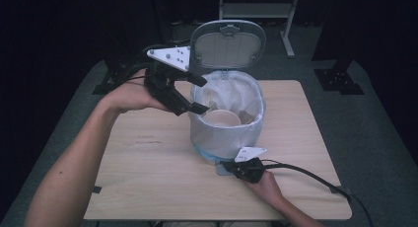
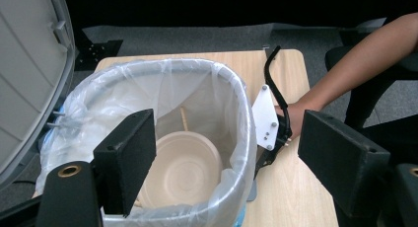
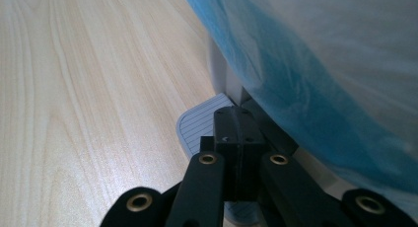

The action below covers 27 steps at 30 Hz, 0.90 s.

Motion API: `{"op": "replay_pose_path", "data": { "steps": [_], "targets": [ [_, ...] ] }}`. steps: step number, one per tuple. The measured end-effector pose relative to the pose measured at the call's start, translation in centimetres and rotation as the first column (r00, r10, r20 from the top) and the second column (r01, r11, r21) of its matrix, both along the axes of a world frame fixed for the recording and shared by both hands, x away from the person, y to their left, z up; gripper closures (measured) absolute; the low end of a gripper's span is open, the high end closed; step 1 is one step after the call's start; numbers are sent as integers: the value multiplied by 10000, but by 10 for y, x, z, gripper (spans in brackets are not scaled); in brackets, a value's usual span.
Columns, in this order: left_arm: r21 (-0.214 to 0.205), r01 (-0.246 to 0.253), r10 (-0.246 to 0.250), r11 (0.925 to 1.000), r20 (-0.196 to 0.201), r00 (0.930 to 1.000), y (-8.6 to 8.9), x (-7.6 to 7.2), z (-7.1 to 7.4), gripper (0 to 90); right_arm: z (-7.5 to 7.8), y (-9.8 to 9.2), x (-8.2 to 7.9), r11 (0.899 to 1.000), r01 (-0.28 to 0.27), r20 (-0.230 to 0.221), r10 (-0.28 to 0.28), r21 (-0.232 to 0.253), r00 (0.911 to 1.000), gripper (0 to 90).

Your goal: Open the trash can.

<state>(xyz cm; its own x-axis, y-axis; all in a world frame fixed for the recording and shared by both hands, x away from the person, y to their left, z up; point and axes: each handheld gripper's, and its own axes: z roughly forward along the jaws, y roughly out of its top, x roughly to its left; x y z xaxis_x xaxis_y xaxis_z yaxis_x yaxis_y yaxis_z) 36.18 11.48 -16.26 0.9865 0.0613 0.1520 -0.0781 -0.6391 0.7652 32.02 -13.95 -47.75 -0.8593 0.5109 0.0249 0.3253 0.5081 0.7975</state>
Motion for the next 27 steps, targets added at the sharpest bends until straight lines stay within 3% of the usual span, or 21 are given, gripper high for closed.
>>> {"op": "replay_pose_path", "data": {
  "steps": [18,27],
  "targets": [
    [-216,-309,313,9993,181,9993,20,-10,1,201,0,0,0,10000,-32,3,32,22,10000,900],
    [-202,-457,458,9988,68,9989,33,-15,-10,200,0,0,0,10000,6,-9,-6,22,10000,900]
  ]
}}
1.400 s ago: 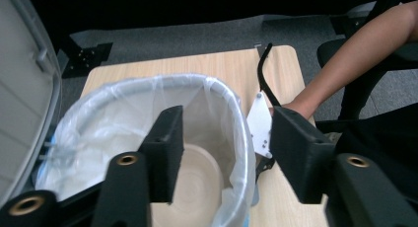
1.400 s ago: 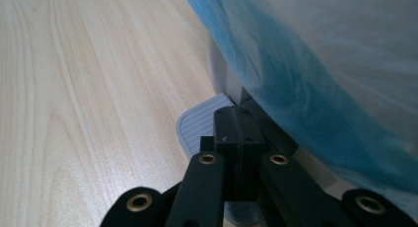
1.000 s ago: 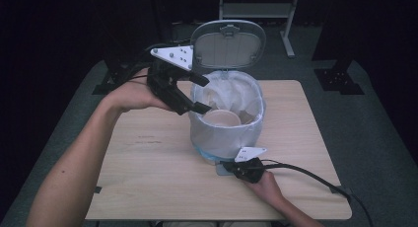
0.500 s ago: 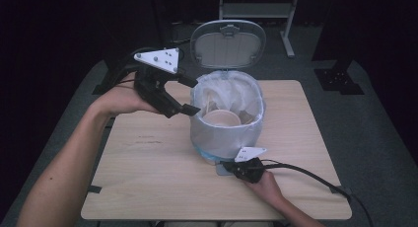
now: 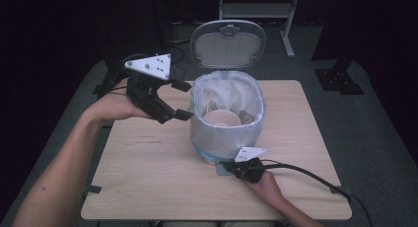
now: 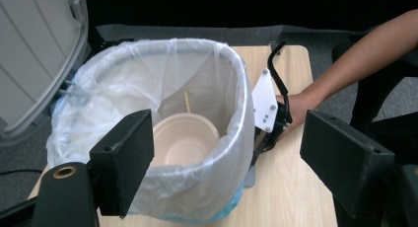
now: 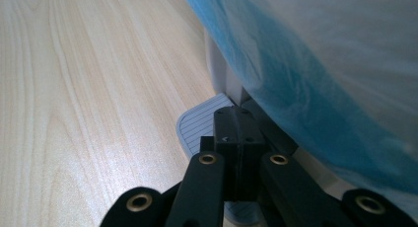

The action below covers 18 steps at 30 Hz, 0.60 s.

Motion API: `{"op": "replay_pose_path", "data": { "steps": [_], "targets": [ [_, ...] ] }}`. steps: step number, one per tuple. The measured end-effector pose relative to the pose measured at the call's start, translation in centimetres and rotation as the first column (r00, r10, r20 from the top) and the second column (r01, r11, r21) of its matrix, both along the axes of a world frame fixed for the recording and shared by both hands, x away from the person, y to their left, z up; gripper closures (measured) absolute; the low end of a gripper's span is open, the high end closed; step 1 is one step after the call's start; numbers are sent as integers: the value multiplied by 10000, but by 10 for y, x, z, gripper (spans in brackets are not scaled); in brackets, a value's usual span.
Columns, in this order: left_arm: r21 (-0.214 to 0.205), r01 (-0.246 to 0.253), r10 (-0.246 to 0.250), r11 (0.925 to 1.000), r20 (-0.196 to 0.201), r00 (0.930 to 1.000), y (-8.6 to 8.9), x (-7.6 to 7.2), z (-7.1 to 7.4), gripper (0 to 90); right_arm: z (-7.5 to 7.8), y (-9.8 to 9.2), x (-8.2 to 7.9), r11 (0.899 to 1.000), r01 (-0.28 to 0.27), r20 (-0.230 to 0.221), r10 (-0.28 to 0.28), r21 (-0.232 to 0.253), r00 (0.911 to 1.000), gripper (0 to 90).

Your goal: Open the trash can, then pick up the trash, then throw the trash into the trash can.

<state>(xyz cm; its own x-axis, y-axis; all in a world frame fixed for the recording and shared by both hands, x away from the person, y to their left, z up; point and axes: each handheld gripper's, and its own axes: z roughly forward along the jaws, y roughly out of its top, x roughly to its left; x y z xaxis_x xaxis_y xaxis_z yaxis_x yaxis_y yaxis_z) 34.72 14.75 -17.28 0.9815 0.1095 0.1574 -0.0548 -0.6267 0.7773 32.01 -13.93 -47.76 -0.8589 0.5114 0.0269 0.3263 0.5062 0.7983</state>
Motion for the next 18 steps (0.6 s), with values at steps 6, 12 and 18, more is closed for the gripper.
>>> {"op": "replay_pose_path", "data": {
  "steps": [6,12,18],
  "targets": [
    [-294,-149,149,9995,-16,9999,8,-1,-2,200,0,0,0,10000,-19,31,20,-8,10000,900],
    [-365,-197,197,9991,-6,9998,15,-2,-3,199,0,0,0,10000,-9,12,9,0,10000,900],
    [-326,-295,293,9990,-66,9995,21,-4,-10,197,0,0,0,10000,-9,40,9,-21,10000,899]
  ]
}}
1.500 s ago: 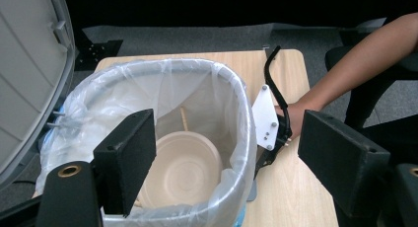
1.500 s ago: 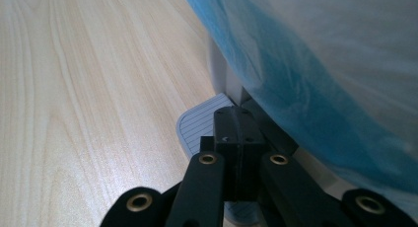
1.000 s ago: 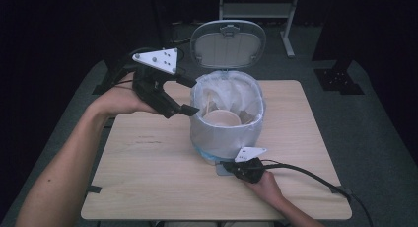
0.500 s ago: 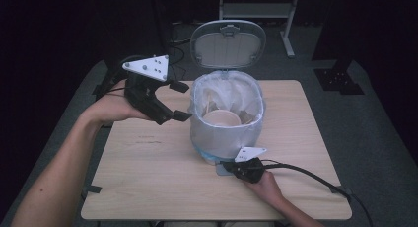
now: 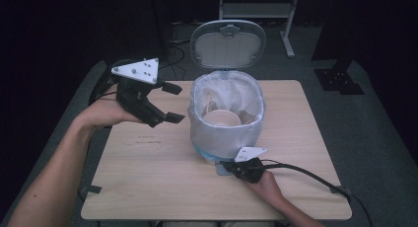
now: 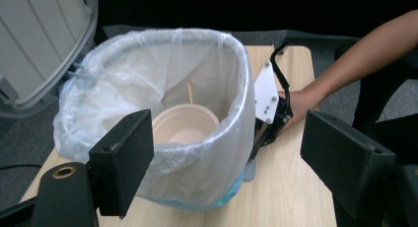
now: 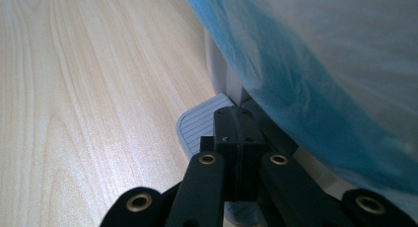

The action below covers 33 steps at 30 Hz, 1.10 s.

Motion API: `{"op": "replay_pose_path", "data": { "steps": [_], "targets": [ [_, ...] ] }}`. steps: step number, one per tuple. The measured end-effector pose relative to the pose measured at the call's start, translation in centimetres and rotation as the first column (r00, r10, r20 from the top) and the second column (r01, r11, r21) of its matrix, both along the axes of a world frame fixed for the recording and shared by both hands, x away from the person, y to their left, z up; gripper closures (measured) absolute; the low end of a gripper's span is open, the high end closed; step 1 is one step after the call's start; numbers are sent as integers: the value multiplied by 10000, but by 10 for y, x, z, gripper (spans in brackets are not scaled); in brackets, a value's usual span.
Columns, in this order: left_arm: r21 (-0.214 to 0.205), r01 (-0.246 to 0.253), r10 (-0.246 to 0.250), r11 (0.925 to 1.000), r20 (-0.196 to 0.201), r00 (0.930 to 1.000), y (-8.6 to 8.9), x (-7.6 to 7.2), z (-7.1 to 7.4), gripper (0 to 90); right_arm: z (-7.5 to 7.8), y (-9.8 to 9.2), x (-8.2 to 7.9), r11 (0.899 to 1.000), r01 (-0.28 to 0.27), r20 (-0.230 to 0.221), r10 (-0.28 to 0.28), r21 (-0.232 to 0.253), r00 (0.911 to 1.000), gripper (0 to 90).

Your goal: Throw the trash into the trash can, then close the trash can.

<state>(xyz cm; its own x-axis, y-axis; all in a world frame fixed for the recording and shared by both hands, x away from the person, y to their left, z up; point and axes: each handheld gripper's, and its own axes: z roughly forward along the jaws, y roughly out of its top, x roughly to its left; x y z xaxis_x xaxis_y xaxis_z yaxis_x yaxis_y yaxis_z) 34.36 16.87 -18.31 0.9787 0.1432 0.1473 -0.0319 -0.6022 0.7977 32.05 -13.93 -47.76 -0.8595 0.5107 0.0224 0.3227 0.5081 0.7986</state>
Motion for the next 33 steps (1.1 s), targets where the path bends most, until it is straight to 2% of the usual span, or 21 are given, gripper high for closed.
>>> {"op": "replay_pose_path", "data": {
  "steps": [7,12,17,24,33],
  "targets": [
    [-124,-152,152,9998,-62,9999,11,-3,-11,196,0,0,0,10000,6,-17,-6,11,10000,899],
    [-361,-333,327,9988,-187,9993,21,-7,-24,193,0,0,0,10000,3,-24,-3,18,10000,899],
    [-260,-557,549,9981,-309,9980,31,-11,-40,193,0,0,0,10000,13,-14,-13,8,10000,900],
    [-365,-791,781,9962,-284,9965,44,-18,-55,190,0,0,0,10000,18,-14,-18,8,10000,899],
    [-327,-990,979,9945,-331,9946,49,-20,-76,186,0,0,0,10000,-2,-4,2,8,10000,899]
  ]
}}
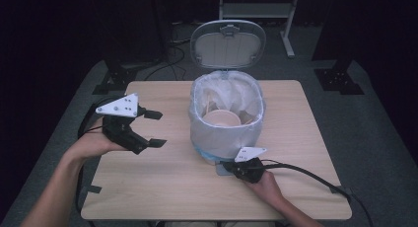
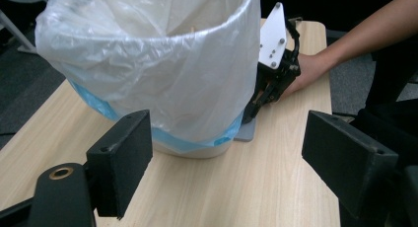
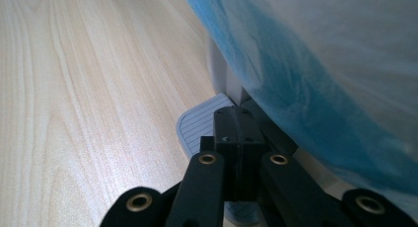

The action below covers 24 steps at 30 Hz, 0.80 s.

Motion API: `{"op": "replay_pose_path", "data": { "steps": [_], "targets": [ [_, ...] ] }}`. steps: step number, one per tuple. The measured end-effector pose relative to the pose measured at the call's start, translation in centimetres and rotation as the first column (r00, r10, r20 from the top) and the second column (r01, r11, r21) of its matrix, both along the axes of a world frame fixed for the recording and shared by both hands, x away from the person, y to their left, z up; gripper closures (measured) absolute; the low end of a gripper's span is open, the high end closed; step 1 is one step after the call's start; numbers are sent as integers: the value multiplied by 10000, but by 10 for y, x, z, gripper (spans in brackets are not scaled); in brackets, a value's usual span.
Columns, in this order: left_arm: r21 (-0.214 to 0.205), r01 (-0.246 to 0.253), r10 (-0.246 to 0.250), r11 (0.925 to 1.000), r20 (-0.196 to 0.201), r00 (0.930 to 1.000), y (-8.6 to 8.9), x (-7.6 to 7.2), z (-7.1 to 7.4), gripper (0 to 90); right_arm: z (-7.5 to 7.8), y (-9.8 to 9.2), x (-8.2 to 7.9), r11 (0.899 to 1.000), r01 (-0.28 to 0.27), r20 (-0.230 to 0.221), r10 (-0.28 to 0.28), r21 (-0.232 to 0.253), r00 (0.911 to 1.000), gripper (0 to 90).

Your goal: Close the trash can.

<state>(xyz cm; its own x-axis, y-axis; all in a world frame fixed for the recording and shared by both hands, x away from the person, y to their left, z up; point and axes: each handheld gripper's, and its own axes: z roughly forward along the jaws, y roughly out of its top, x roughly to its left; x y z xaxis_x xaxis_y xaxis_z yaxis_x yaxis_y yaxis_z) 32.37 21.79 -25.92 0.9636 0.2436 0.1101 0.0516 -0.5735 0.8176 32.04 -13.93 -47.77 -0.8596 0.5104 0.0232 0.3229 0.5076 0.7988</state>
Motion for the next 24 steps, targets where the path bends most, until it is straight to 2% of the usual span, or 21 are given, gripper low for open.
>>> {"op": "replay_pose_path", "data": {
  "steps": [5,10,11,13,15,17,21,24],
  "targets": [
    [76,-1,1,10000,-33,10000,0,-1,-14,186,0,0,0,10000,25,-41,-25,12,10000,899],
    [-86,-117,116,9999,-133,9998,2,-3,-29,187,1,-1,0,9999,53,-106,-52,110,9999,896],
    [-117,-146,144,9998,-165,9998,3,-3,-32,186,1,-3,-2,9998,128,-86,-127,118,9999,798],
    [-218,-168,163,9996,-232,9996,5,-3,-37,187,2,-11,-8,9989,239,83,-243,397,9997,779],
    [-326,-235,225,9992,-313,9993,7,-3,-43,187,11,-22,-16,9965,338,162,-352,759,9992,777],
    [-396,-234,221,9989,-353,9991,7,-4,-48,186,18,-30,-21,9975,140,273,-159,688,9995,754],
    [-485,-324,310,9983,-301,9991,10,-7,-54,186,23,-44,-31,9994,23,202,-30,342,9998,708],
    [-536,-445,431,9976,-266,9987,12,-8,-57,186,25,-57,-34,9990,82,129,-88,438,9999,663]
  ]
}}
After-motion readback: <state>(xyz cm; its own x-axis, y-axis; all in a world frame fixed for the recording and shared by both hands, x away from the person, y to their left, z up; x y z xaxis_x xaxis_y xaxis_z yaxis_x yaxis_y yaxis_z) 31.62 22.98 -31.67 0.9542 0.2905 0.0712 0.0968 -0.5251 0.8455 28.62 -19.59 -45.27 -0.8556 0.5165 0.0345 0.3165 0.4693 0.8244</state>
